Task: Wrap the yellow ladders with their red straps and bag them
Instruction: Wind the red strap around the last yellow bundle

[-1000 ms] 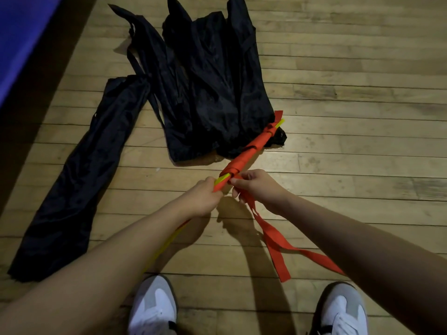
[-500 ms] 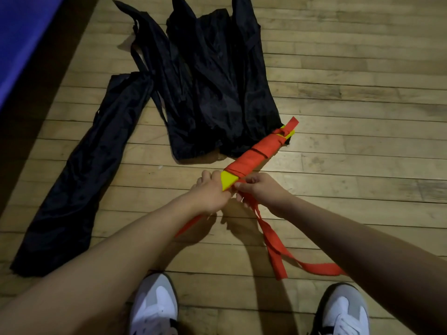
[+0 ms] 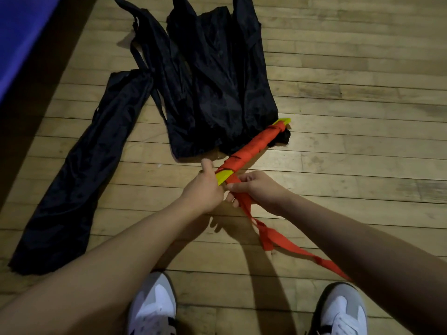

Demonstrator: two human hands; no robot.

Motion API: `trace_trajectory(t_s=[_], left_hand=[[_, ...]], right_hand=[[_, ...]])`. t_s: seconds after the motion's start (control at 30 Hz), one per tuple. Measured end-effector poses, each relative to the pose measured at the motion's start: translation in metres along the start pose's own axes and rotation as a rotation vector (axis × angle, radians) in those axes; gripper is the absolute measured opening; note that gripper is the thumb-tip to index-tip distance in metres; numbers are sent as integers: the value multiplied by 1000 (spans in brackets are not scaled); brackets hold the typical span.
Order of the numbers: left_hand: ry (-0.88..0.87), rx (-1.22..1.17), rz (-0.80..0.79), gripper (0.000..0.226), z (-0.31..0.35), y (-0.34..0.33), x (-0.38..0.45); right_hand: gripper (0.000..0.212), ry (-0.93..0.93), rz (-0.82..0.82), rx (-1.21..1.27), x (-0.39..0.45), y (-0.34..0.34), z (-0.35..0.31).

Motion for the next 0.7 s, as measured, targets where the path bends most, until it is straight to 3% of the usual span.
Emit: trace_trajectory(t_s=[0.07, 0.17, 0.33, 0.43, 0.6, 0.7], left_hand=[[-7, -9, -64, 67, -1, -5, 2], [-43, 83, -147, 55, 0, -11, 1], [-122, 191, -38, 43, 2, 2, -2], [-184, 252, -79, 26, 8, -3, -6], [-101, 276, -58, 27, 6, -8, -7], [27, 165, -217, 43, 0, -20, -4]], right_hand=[[11, -8, -2, -2, 0, 1, 2], [11, -15, 25, -3, 0, 9, 3], [11, -30, 27, -14, -3, 12, 7], [9, -31, 24, -21, -4, 12, 9], [9, -46, 47, 20, -4, 11, 15], [10, -44, 48, 29, -4, 9, 12]])
Point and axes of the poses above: each hand's wrist, its own x-axis towards the middle knuckle, its own y-axis out of the back of the hand, z = x × y, the point moved 9 cm from there along x, towards the middle knuckle, and after that the axes turned 7 degrees about z, right-handed, at the moved point
